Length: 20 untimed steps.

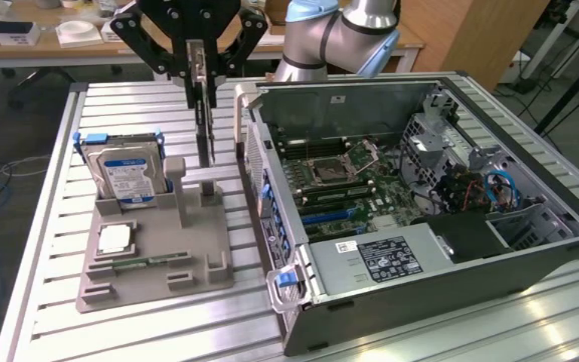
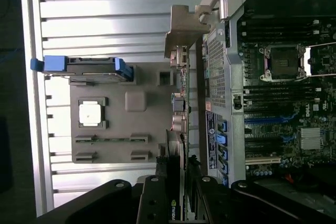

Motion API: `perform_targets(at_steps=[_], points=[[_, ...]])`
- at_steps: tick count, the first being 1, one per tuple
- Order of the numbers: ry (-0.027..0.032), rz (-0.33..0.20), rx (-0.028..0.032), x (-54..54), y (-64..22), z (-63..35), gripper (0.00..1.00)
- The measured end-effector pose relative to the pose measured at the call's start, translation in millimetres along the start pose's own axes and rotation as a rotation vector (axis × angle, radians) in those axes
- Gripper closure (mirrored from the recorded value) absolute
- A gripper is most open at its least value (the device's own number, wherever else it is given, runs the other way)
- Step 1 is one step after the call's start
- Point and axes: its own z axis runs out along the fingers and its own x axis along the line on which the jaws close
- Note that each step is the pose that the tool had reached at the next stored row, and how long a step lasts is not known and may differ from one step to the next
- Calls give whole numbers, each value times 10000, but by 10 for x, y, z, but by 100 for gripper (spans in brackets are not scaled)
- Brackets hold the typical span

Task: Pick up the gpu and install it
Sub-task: 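Pick up the gpu and move the gpu toward the slot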

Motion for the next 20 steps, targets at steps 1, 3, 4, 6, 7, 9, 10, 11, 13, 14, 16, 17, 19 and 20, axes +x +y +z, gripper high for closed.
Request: perform_targets(at_steps=[1,3,4,6,7,9,10,11,13,14,16,17,19,20], points=[[-1,0,0,0,0,0,74],[-1,0,0,0,0,0,74],[-1,0,0,0,0,0,74],[0,0,1,0,0,-1,74],[-1,1,1,0,0,0,74],[-1,0,0,0,0,0,74],[0,1,0,-2,1,-1,74],[1,1,0,-7,1,-1,74],[0,0,-1,-29,3,1,74],[1,0,0,-44,4,1,74],[0,1,-1,-71,6,3,74],[0,1,-1,-90,7,4,74],[-1,0,-2,-147,11,8,74],[0,-1,-2,-179,13,9,74]])
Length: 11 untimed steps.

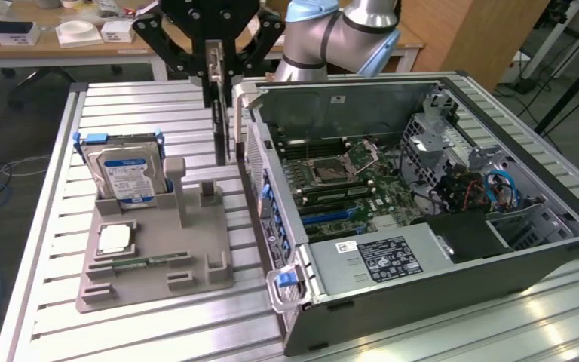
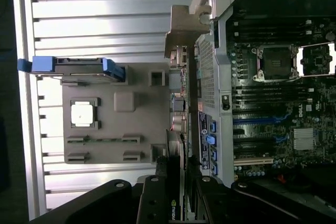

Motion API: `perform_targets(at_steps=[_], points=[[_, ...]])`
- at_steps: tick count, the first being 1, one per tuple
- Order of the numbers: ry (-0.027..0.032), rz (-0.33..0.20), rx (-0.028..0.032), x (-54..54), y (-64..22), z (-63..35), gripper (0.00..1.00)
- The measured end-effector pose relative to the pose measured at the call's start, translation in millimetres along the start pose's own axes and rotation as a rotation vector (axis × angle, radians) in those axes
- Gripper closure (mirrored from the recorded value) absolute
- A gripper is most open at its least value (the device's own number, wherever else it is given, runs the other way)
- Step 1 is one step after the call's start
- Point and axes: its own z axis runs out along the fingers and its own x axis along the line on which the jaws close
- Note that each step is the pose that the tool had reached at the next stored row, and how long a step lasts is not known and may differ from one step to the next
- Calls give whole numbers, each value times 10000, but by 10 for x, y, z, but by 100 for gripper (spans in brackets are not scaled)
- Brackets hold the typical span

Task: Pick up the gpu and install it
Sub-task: 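Pick up the gpu and move the gpu toward the slot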

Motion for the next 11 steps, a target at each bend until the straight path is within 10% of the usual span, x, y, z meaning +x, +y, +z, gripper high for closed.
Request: perform_targets(at_steps=[11], points=[[6,-11,1,-351,26,18,74]])
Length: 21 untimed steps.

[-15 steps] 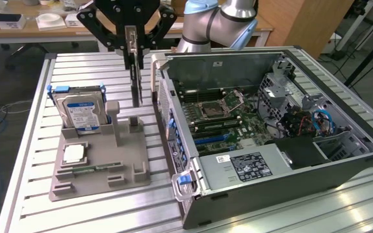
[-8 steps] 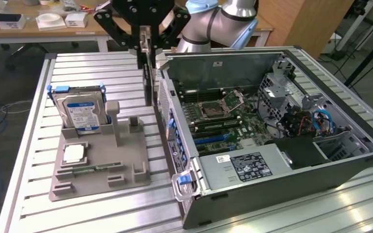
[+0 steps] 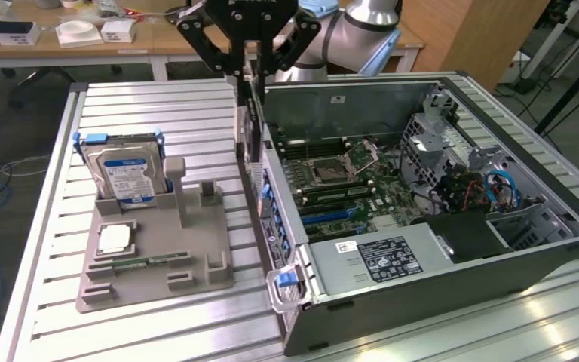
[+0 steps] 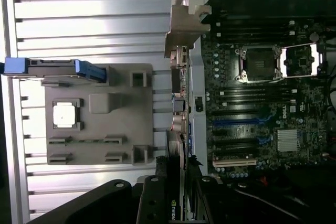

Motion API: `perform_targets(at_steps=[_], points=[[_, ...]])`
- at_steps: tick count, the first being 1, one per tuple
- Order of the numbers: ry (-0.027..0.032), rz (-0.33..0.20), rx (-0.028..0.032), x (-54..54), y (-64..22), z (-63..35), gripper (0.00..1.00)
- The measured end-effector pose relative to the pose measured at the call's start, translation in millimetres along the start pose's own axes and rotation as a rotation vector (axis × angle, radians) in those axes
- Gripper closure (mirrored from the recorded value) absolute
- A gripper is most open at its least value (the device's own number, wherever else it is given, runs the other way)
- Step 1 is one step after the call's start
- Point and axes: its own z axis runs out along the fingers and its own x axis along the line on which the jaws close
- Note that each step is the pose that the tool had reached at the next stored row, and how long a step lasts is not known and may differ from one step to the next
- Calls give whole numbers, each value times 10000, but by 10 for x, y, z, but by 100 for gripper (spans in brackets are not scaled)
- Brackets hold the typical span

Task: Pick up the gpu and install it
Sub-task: 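Pick up the gpu and move the gpu toward the slot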

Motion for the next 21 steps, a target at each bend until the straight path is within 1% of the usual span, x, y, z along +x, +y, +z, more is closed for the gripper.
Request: perform_targets(at_steps=[9,21], points=[[2,-14,-1,-243,19,16,74],[12,-39,0,-611,46,37,74]])
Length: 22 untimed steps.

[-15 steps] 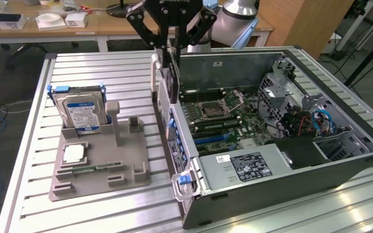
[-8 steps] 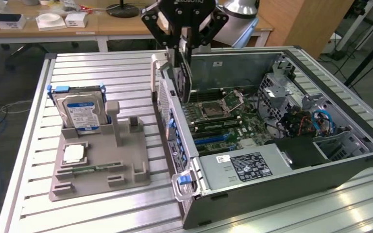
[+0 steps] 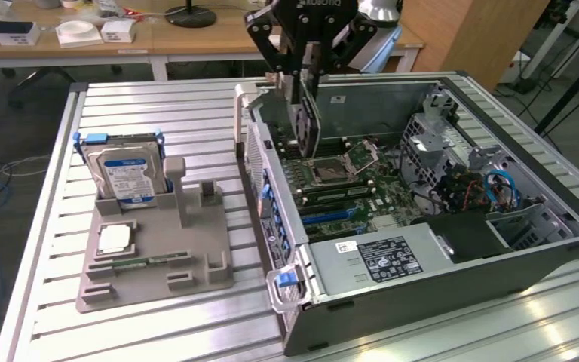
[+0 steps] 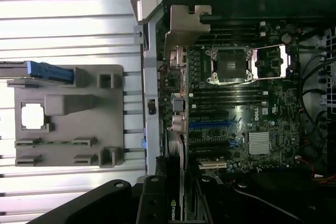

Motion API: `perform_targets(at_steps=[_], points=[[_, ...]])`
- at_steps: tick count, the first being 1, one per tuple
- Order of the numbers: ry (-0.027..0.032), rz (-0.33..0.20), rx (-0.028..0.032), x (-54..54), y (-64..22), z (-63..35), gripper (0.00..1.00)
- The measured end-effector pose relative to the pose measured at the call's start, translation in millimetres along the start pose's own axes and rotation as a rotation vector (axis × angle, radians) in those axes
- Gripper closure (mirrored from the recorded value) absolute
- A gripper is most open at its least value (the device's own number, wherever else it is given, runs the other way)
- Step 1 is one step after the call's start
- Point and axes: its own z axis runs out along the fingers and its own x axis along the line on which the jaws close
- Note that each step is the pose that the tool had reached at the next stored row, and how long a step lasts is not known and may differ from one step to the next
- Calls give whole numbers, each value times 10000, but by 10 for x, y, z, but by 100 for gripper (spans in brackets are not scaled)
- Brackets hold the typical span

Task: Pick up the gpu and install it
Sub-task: 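Pick up the gpu and move the gpu toward the slot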

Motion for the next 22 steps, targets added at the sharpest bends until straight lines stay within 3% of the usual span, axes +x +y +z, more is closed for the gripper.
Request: perform_targets(at_steps=[22], points=[[33,-55,0,-733,50,35,74]])
